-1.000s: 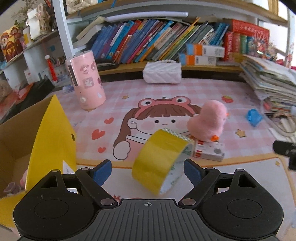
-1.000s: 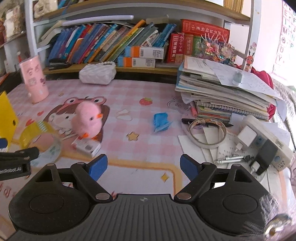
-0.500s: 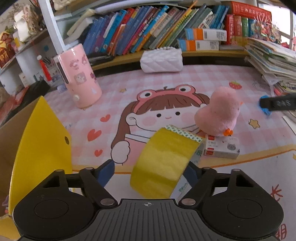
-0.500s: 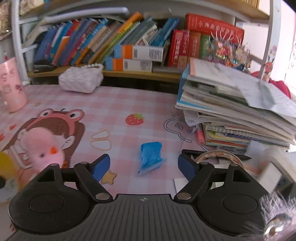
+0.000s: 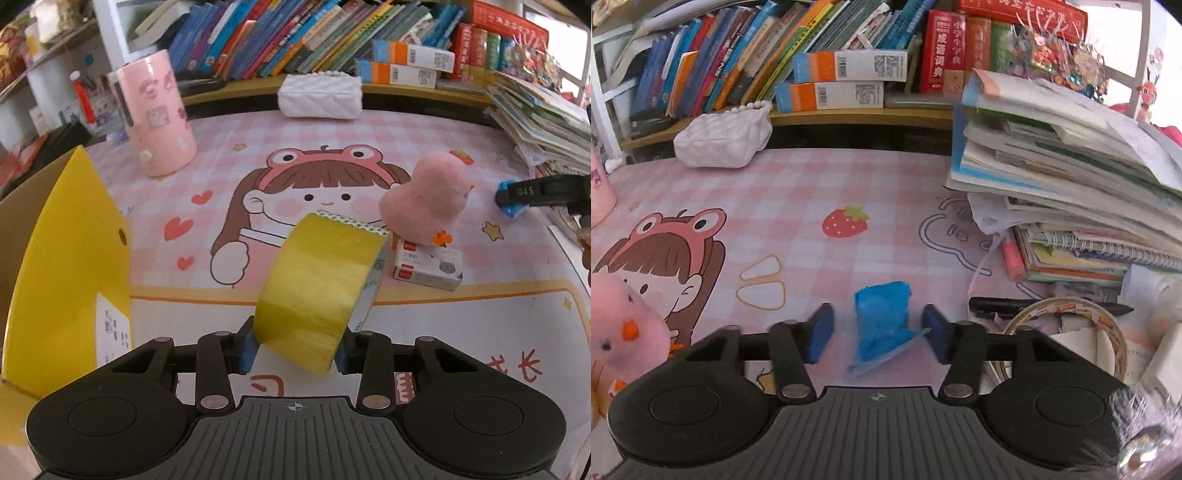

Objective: Organize objects
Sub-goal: 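Grasp the yellow tape roll with the left tool while the right tool grasps the blue item, then carry the yellow tape roll and blue item with both tools to the yellow box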

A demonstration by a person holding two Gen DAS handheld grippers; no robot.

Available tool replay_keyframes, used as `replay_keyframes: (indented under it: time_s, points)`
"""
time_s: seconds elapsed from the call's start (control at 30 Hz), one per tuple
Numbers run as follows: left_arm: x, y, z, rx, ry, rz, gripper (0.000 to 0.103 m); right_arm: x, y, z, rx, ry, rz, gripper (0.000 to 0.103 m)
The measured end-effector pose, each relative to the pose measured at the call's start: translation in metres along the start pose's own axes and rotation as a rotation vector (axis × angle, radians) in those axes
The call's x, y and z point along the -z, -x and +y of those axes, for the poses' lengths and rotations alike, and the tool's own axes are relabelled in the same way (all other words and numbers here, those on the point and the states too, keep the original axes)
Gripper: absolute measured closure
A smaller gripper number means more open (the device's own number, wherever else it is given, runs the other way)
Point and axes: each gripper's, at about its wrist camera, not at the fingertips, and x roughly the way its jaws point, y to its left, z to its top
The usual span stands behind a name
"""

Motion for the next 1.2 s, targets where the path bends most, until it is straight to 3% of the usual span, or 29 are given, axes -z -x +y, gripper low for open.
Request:
replay_keyframes:
  time_s: [0.17, 0.23, 0.4, 0.7, 1.2]
  points:
    - [-0.004, 0.015, 0.005, 0.03, 0.053, -0.044, 0.067, 0.0, 0.012, 0.002, -0.01, -0.031, -0.002, 0.074]
    - [-0.006, 0.02, 0.007, 0.053, 0.071, -0.053, 0.076, 0.0, 0.025, 0.004, -0.033, -0.045, -0.016, 0.074]
    - [0.001, 0.028, 0.011, 0.107, 0.1, -0.051, 0.084, 0.008, 0.065, 0.02, -0.114, -0.049, -0.034, 0.074]
    - [0.016, 0.052, 0.022, 0.163, 0.115, -0.088, 0.084, 0.044, 0.124, 0.059, -0.19, -0.033, 0.01, 0.074]
    - [0.063, 0.096, 0.065, 0.231, 0.116, -0.137, 0.084, 0.096, 0.186, 0.126, -0.18, 0.022, 0.026, 0.074]
